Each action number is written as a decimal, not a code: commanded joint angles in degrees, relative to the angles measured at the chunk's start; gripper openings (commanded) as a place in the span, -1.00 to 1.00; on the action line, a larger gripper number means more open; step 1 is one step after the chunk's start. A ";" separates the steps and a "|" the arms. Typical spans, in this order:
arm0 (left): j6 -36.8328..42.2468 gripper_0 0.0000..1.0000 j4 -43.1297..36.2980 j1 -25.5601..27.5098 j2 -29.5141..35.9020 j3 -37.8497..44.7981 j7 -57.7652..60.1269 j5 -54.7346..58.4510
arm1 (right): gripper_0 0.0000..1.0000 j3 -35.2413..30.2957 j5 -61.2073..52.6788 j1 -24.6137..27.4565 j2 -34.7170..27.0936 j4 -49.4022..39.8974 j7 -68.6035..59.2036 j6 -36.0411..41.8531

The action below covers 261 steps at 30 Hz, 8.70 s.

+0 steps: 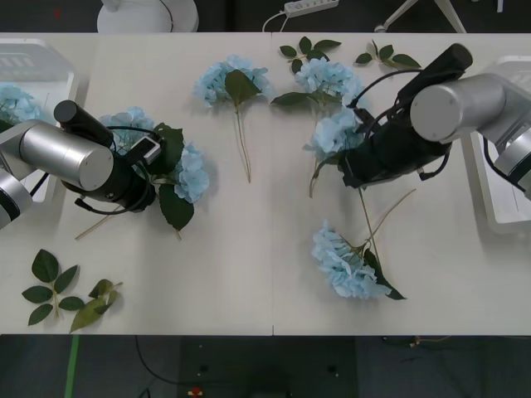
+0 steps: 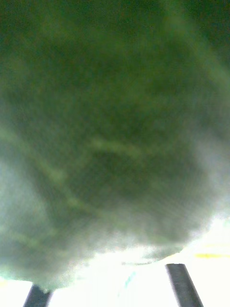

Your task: Place the red flowers into the right box and the blue flowers into the left box. If a person shows an open palm, hand one flower to the person first, then continue sorting.

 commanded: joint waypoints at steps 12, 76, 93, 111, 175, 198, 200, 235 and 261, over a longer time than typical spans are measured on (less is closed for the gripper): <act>-0.13 -1.00 -16.93 -1.08 14.51 -0.13 -1.17 9.98 | -1.00 -5.67 -18.56 -13.34 -2.37 -1.72 18.59 -12.15; -2.77 0.43 -3.57 21.78 24.01 44.25 -5.65 -6.28 | -1.00 -0.75 -25.68 -29.51 20.83 11.91 20.70 -26.21; 13.32 1.00 -12.88 23.71 25.33 53.04 -6.44 7.52 | -1.00 -0.13 -25.68 -29.51 21.44 11.91 20.00 -26.21; 50.76 1.00 -49.88 9.21 25.85 36.96 -4.59 -8.74 | -1.00 1.01 -25.68 -29.51 21.62 11.91 19.21 -26.21; -25.97 1.00 -36.79 21.60 -8.86 26.41 12.37 16.40 | -1.00 1.54 -23.66 -29.42 21.53 12.26 16.48 -26.21; -25.97 -1.00 -36.88 20.98 -9.39 26.23 12.98 14.99 | -1.00 1.54 -23.48 -29.42 21.53 13.14 16.83 -26.21; -25.97 -1.00 -36.88 20.90 -9.39 26.23 13.07 14.82 | -1.00 1.54 -23.48 -29.42 21.53 13.14 16.92 -26.21; 9.27 -1.00 -28.18 21.07 18.73 58.49 14.92 22.37 | 1.00 2.24 -24.80 -29.42 9.23 6.72 22.02 -9.51; 3.21 -1.00 -10.42 25.91 23.04 53.48 10.44 -3.64 | 1.00 10.77 -27.44 -11.05 -24.52 -15.78 46.72 -5.29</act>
